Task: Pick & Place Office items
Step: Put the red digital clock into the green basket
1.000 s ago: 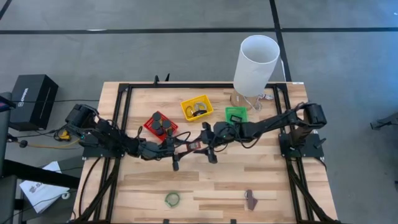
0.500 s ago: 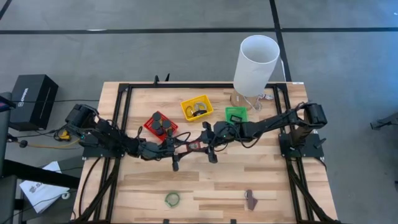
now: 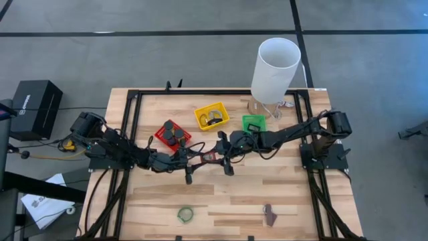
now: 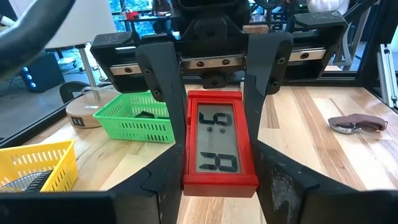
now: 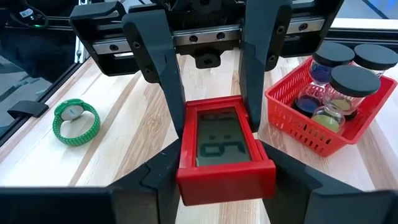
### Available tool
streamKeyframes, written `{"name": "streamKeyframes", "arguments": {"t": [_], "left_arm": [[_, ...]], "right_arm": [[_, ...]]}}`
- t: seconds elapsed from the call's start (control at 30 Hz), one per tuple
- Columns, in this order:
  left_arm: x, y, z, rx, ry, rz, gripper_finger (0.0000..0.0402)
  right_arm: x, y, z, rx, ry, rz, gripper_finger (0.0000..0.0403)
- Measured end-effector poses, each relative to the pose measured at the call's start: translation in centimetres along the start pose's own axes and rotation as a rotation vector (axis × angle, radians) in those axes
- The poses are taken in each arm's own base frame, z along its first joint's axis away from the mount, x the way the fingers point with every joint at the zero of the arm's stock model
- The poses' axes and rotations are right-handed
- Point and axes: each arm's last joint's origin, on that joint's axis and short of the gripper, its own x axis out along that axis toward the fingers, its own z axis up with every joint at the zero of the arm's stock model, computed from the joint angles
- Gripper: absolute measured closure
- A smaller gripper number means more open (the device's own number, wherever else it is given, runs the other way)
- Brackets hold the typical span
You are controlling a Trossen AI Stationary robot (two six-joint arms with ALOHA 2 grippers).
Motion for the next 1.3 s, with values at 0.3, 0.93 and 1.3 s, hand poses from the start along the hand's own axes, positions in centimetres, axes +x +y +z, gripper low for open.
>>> {"name": "streamKeyframes", "arguments": {"t": [0.3, 0.93, 1.3], "left_arm": [[0.0, 0.0, 0.0, 0.001, 0.002, 0.002, 0.0235], [0.0, 0.0, -0.1, -0.006, 0.003, -0.019, 0.0244], [0.0, 0.0, -0.1, -0.006, 0.003, -0.021, 0.024]], "right_arm": [[0.0, 0.2, 0.0, -0.001, 0.005, 0.005, 0.0187], [0.0, 0.4, -0.1, 0.026, 0.008, 0.009, 0.0173], [-0.1, -0.9, -0.1, 0.045, 0.009, -0.021, 0.0173]]}}
